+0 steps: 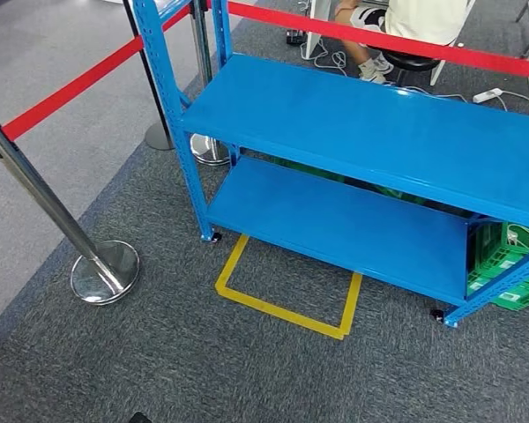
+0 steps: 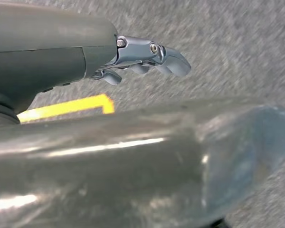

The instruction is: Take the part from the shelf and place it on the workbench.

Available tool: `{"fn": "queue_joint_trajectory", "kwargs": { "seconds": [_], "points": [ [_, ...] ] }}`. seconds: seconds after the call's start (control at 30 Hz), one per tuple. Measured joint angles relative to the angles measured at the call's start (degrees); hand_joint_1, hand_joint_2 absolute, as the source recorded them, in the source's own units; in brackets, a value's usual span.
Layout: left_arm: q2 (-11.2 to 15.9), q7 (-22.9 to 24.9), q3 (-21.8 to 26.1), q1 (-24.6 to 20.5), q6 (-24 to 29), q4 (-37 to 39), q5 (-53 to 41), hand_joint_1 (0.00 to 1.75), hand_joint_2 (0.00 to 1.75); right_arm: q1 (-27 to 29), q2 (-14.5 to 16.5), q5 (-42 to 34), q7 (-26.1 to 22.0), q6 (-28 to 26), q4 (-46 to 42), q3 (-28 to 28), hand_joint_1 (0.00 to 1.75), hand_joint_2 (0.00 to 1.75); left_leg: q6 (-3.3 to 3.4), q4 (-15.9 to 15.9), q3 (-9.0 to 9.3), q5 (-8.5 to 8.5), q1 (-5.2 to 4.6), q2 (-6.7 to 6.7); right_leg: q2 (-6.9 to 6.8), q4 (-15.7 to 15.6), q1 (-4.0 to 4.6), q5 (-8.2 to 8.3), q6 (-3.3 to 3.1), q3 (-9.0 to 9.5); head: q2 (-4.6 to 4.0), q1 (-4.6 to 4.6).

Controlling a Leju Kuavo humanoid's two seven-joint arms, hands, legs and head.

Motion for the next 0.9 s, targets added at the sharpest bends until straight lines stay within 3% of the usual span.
{"fn": "queue_joint_trajectory", "kwargs": {
  "seconds": [0.03,0.1,0.13,0.17,0.3,0.37,0.43,0.47,0.5,0.53,0.6,0.67,0.77,0.9],
  "points": [
    [0.0,0.08,0.13,0.14,-0.02,-0.18,-0.02,0.0,0.0,0.1,0.0,0.0,-0.02,0.03,0.13,-0.08,0.0,0.0,-0.04,-0.49,2.1,-1.3,-0.12,0.3,-0.68,-2.68,0.13,3.65,-0.32,-1.29,0.0,0.1],
    [0.02,0.19,0.37,0.51,-0.11,-0.38,-0.05,0.0,0.0,0.26,0.0,0.03,0.0,0.1,0.53,-0.21,0.0,0.0,-0.3,-0.54,5.71,-4.34,-0.61,1.01,-2.99,-7.5,0.63,15.44,-1.09,-3.2,-0.01,0.37],
    [0.01,0.26,0.45,0.69,-0.18,-0.48,-0.09,0.0,0.0,0.3,0.0,0.04,0.01,0.15,0.72,-0.25,0.0,0.0,-0.47,-0.43,6.86,-5.71,-0.84,1.34,-3.79,-8.49,0.83,19.81,-1.36,-3.6,-0.02,0.38],
    [-0.01,0.33,0.52,0.8,-0.25,-0.57,-0.12,0.0,0.0,0.29,0.0,0.05,0.03,0.19,0.87,-0.29,0.0,0.0,-0.62,-0.28,7.63,-6.69,-1.05,1.55,-4.1,-8.56,0.97,21.68,-1.48,-3.69,-0.02,0.37],
    [-0.09,0.51,0.58,0.71,-0.32,-0.94,-0.26,0.0,0.0,0.08,0.0,0.05,0.0,0.25,0.92,-0.32,0.0,0.0,-0.88,-0.13,8.2,-7.25,-1.01,1.99,-3.22,-7.62,0.94,21.01,-1.62,-3.39,-0.02,0.11],
    [-0.38,0.71,0.6,0.05,-0.3,-1.71,-0.47,0.0,0.0,-0.56,0.0,0.08,-0.11,0.35,0.84,-0.42,0.0,0.0,-1.79,9.67,1.87,-6.6,-0.61,1.05,-1.12,-8.87,0.53,19.79,-2.3,-1.54,-0.01,-0.07],
    [-0.62,0.95,0.63,-0.31,-0.27,-2.33,-0.63,0.0,0.0,-1.01,0.0,0.08,-0.19,0.48,0.76,-0.53,0.0,0.0,-2.71,19.81,-6.59,-8.88,-0.11,-0.18,1.45,-10.64,-0.07,18.48,-2.71,1.09,0.0,-0.19],
    [-0.62,1.03,0.66,-0.2,-0.27,-2.39,-0.64,0.0,0.0,-0.96,0.0,0.07,-0.19,0.5,0.76,-0.56,0.0,0.0,-2.87,20.04,-8.33,-10.78,0.06,-0.29,2.27,-10.87,-0.25,18.01,-2.5,1.9,0.0,-0.19],
    [-0.62,1.08,0.69,-0.17,-0.27,-2.44,-0.64,0.0,0.0,-0.91,0.0,0.07,-0.19,0.5,0.76,-0.61,0.0,0.0,-3.03,19.23,-9.59,-11.23,0.22,-0.38,3.05,-10.98,-0.44,17.49,-2.26,2.68,0.0,-0.19],
    [-0.62,1.13,0.73,-0.16,-0.34,-2.51,-0.64,0.0,0.0,-0.84,0.01,0.07,-0.19,0.51,0.76,-0.66,0.0,0.0,-3.22,17.34,-10.27,-9.67,0.38,-0.55,3.8,-11.01,-0.67,16.98,-1.99,3.41,0.0,-0.19],
    [-0.66,1.27,0.87,0.0,-0.61,-2.63,-0.67,0.0,0.0,-0.78,0.02,0.07,-0.19,0.56,0.76,-0.74,0.0,0.0,-3.66,11.04,-10.65,-2.24,0.9,-2.32,5.23,-10.94,-1.06,16.15,-1.41,4.57,0.0,-0.25],
    [-0.73,1.43,1.06,0.35,-0.9,-2.73,-0.76,0.0,0.0,-0.78,0.01,0.05,-0.17,0.61,0.76,-0.8,0.0,0.0,-3.52,6.44,-10.73,2.9,1.3,-4.27,6.54,-10.78,-1.23,15.53,-0.69,4.9,0.01,-0.51],
    [-0.94,1.64,1.43,0.46,-1.19,-3.51,-1.1,0.0,0.0,-0.48,0.0,-0.34,-0.15,0.64,0.75,-0.9,0.0,0.0,-2.43,5.25,-10.28,4.01,1.14,-4.32,7.58,-11.66,-1.32,14.93,0.42,5.14,0.0,-0.73],
    [-1.25,1.97,1.93,0.29,-1.78,-4.71,-1.6,0.0,0.0,-0.38,0.0,-0.87,-0.13,0.63,0.69,-0.9,0.0,0.0,-2.3,4.46,-9.61,4.39,1.28,-4.3,7.12,-12.89,-0.96,15.14,-1.85,6.58,0.0,-0.4]
  ]
}}
